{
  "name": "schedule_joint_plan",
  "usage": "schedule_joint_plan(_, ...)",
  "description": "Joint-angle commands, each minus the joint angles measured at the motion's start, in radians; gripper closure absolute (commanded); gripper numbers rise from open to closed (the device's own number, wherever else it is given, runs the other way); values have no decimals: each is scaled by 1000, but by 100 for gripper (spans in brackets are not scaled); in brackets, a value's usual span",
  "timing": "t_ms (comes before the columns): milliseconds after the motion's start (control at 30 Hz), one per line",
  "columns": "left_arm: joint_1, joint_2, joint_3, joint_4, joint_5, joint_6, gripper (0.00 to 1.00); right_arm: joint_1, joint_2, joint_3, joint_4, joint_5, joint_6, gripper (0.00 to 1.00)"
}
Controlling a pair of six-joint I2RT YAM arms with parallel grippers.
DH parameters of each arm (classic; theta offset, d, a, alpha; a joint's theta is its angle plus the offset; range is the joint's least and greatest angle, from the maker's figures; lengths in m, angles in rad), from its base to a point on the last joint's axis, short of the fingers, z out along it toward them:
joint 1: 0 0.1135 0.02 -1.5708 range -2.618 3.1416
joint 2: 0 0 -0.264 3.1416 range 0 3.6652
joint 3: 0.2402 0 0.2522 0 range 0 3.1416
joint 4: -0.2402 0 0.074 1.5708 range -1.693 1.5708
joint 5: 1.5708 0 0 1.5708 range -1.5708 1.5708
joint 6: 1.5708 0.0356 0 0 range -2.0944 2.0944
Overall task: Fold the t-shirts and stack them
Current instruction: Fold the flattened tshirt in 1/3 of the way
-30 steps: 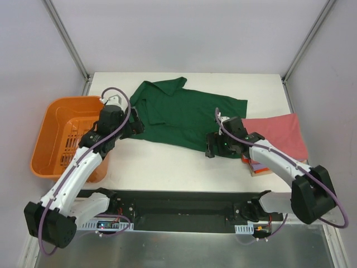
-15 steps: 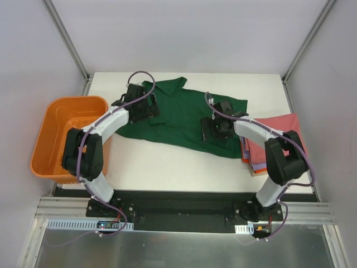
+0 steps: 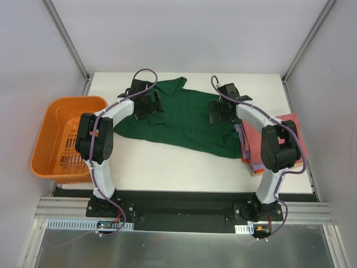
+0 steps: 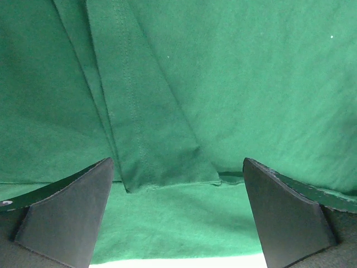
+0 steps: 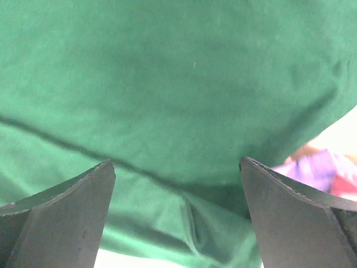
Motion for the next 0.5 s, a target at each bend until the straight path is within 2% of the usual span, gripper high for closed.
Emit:
schedule_joint_plan(0, 8, 16, 21, 9, 54, -22, 1, 12, -218, -113, -54, -64, -27, 4)
schedule_joint_plan(167, 8, 33, 20, 6, 92, -36, 1, 28, -382, -303, -60, -200, -21, 4)
schedule_joint_plan(300, 8, 2, -26, 5, 43, -52, 1, 60, -417, -371, -74, -334, -44, 4)
schedule_joint_plan(367, 8, -17, -45, 3, 16, -51, 1, 74, -388, -373, -73, -314, -45, 4)
schedule_joint_plan(467, 8, -33, -72, 2, 8, -51, 1, 57, -309, -319, -80, -205, -18, 4)
